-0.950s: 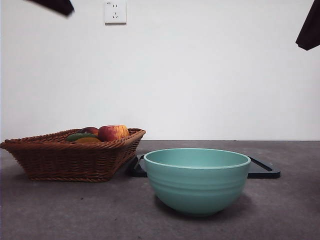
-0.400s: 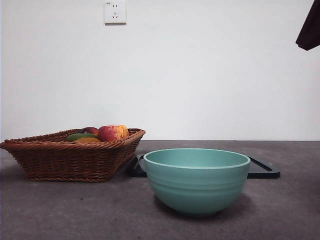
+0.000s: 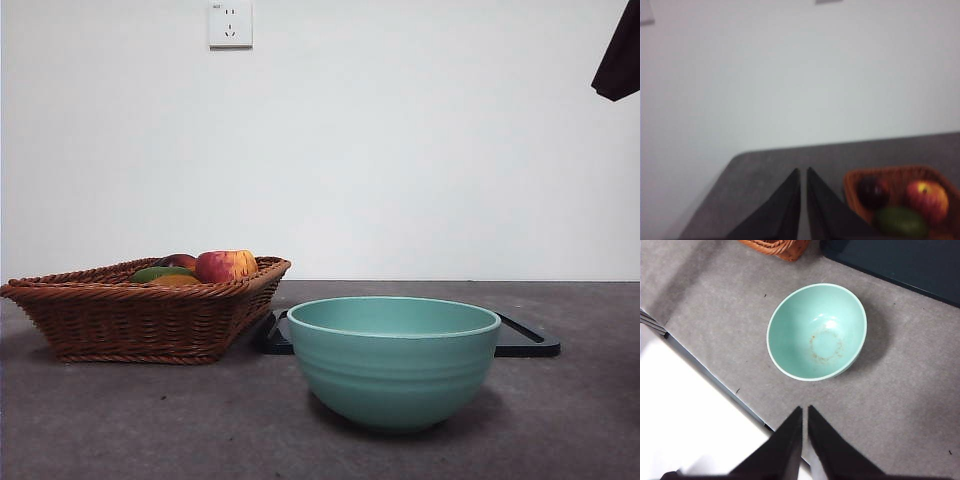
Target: Pick up the wifruite, put it on the bowl, pick up the plate, put it on desk
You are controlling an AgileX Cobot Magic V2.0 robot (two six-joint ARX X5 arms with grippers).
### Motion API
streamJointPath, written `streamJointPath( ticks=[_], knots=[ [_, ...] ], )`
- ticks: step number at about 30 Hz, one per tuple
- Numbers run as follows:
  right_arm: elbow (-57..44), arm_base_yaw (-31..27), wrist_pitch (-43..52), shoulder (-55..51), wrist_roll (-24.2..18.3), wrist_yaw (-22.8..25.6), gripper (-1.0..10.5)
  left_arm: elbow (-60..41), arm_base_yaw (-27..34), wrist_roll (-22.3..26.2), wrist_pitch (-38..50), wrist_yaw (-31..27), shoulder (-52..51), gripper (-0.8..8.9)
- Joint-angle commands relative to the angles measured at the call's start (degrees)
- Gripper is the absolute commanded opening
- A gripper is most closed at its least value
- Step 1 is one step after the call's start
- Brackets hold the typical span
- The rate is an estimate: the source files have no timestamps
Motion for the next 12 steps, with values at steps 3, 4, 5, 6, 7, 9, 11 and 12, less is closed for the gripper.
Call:
streamJointPath(
  ticks=[3, 4, 5, 6, 7, 9, 11, 12],
  knots=[
    [1.1, 0.4, 0.6, 0.3, -0.5, 0.0, 0.1, -7.6, 0.5, -0.9, 0.2, 0.0, -5.1, 0.19],
    [1.1, 0.4, 0.6, 0.3, -0.5, 0.0, 0.1, -9.1, 0.5, -1.2, 0.2, 0.0, -6.0, 0.19],
    [1.1, 0.4, 0.6, 0.3, -0.5, 0.0, 0.1, -10.3, 0.5, -1.2, 0.2, 0.0, -6.7, 0.19],
    [1.1, 0.4, 0.6, 0.3, -0.5, 0.0, 0.1, -11.6, 0.5, -1.2, 0.2, 0.0, -7.4, 0.19],
    [1.1, 0.4, 0.6, 0.3, -0.5, 0.0, 0.1, -12.5, 0.5, -1.2, 0.2, 0.0, -8.0, 0.19],
    [1.1, 0.4, 0.6, 0.3, -0.5, 0.0, 0.1, -14.4, 0.5, -1.2, 0.0, 0.0, -9.0, 0.19],
    [1.1, 0.4, 0.6, 0.3, -0.5, 0.0, 0.1, -15.8, 0.5, -1.2, -0.3, 0.0, -9.8, 0.19],
    [1.1, 0.4, 0.6, 0.3, -0.5, 0.0, 0.1, -16.5, 0.5, -1.2, -0.2, 0.0, -10.2, 0.19]
  ],
)
